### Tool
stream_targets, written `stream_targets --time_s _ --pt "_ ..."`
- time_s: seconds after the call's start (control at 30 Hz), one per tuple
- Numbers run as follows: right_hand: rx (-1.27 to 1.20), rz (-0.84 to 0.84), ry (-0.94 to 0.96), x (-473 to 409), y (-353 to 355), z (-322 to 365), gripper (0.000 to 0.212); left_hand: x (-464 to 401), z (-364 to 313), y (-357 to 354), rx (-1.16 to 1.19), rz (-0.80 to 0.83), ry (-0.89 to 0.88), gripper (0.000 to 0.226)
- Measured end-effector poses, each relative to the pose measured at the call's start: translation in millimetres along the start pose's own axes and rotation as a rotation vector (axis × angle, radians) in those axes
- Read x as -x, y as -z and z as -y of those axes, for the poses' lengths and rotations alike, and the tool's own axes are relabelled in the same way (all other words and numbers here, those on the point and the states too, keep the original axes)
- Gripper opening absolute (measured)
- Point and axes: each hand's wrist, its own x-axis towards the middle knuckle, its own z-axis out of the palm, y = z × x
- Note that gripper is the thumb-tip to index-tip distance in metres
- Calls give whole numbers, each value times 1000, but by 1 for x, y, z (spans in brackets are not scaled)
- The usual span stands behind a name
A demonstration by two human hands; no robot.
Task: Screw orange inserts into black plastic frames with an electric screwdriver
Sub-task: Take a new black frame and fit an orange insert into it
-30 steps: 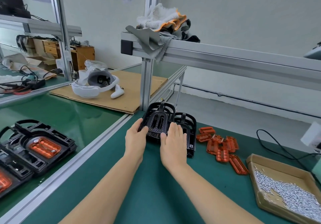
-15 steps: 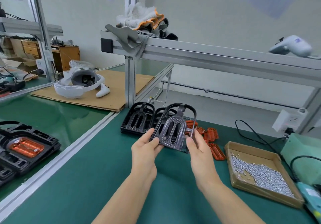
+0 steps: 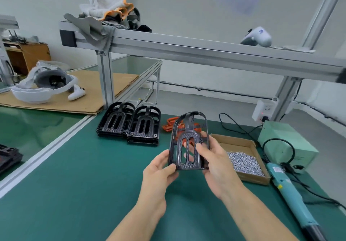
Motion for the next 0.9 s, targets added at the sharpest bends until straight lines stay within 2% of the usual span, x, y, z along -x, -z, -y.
stream_targets --time_s 0.1,0.17,0.3,0.37,0.43,0.47,0.57,0.7,0.77,0.9 --pt "163 23 72 8 12 5 35 2 1 1 -128 34 37 32" --pt "440 88 197 16 23 7 43 2 -5 2 -72 54 61 30" --pt "1003 313 519 38 44 0 54 -5 -25 5 204 121 200 51" --pt "1289 389 708 45 54 -10 67 -7 -30 6 195 208 263 60" --pt "1487 435 832 50 59 -18 77 -8 -28 6 103 264 289 56" --pt "1528 449 870 51 62 -20 78 -7 -25 5 52 262 290 48" --pt "1596 458 1001 52 67 -26 61 -7 -14 5 -106 186 240 28" --pt "1639 527 1015 53 75 -38 45 -9 0 7 -230 89 189 33" --pt "1628 574 956 53 78 -42 50 -11 7 10 -329 59 139 35" --pt "1598 634 873 53 75 -39 46 -11 15 16 -664 14 -29 34"
